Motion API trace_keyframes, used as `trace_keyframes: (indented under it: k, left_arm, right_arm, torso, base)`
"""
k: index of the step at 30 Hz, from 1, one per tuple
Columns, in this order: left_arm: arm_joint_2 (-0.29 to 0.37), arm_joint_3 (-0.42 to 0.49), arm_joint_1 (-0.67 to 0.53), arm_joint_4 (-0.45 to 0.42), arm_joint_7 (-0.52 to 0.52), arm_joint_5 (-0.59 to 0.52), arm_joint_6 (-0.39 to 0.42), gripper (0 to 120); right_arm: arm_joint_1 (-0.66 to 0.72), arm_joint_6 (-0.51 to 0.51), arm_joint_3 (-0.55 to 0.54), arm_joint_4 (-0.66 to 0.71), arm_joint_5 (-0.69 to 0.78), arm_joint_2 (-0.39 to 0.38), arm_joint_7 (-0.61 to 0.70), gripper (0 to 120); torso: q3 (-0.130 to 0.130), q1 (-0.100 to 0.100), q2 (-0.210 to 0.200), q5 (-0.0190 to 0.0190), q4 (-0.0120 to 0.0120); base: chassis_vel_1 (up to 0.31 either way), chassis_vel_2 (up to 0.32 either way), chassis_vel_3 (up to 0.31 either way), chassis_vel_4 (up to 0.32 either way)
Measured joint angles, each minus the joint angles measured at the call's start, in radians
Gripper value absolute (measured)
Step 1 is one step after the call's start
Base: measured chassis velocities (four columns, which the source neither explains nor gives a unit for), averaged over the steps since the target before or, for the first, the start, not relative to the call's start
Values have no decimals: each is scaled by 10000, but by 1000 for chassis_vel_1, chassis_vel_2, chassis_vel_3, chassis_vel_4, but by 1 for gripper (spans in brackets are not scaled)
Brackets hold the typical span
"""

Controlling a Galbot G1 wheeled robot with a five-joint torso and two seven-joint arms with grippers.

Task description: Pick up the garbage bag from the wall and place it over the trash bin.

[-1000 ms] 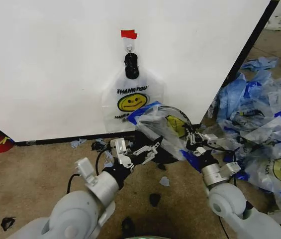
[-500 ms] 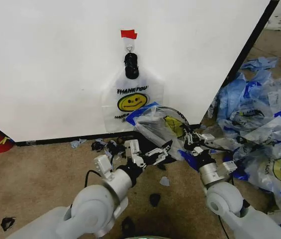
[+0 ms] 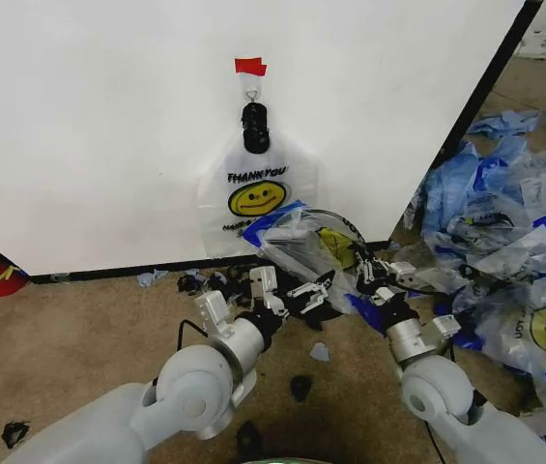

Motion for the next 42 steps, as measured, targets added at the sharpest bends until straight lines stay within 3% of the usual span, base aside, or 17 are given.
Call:
trace_keyframes:
  k: [9, 13, 34, 42]
  left_arm:
    - [-210, 226, -362, 179, -429, -71, 73, 98]
    - [-198, 246, -378, 209, -596, -76, 103, 92]
    - [-140, 311, -317, 154, -652, -78, 143, 16]
    - [-106, 317, -327, 93, -667, -55, 147, 15]
  right_arm:
    - [-158, 95, 113, -19, -69, -31, -90, 0]
    - [-139, 117, 169, -33, -69, -99, -105, 0]
    - [84, 142, 239, -218, 152, -202, -174, 0]
    - [152, 140, 193, -218, 186, -183, -189, 0]
  torso:
    - [0, 0, 0, 0, 0]
    - [0, 0, 0, 0, 0]
    - [0, 0, 0, -1, 0]
    - [0, 0, 0, 0, 0]
  base:
    - [0, 0, 0, 0]
    - [0, 0, 0, 0]
    - [0, 0, 0, 0]
    - [0, 0, 0, 0]
